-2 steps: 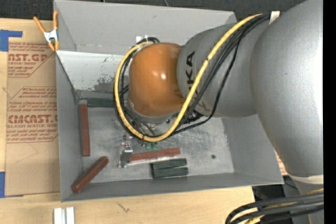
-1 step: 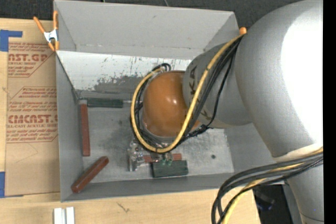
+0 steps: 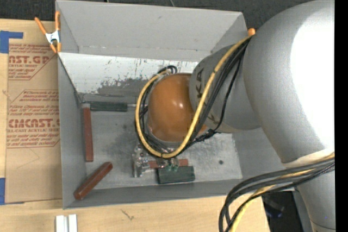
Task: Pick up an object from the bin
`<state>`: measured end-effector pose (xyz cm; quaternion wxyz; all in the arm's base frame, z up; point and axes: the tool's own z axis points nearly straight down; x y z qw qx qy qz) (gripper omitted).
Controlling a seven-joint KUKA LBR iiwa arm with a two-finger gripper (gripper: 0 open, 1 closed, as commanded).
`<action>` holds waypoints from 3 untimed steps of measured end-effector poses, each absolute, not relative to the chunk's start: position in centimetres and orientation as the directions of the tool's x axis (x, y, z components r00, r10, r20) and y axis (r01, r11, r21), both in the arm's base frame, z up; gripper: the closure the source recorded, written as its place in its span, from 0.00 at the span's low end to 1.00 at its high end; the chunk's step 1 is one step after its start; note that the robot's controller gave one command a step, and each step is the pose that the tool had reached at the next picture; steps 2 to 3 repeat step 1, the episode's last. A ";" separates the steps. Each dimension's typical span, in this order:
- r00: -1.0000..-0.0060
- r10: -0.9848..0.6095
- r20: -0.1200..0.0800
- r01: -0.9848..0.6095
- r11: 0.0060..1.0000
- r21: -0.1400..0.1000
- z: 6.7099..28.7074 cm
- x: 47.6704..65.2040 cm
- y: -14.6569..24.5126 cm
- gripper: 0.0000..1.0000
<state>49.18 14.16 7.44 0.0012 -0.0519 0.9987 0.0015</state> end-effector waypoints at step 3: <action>-0.992 -0.127 0.002 -0.127 0.992 -0.001 28.1 50.6 14.2 1.00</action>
Offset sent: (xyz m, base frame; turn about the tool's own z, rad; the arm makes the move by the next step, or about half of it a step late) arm 0.0000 0.0000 0.0000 0.0000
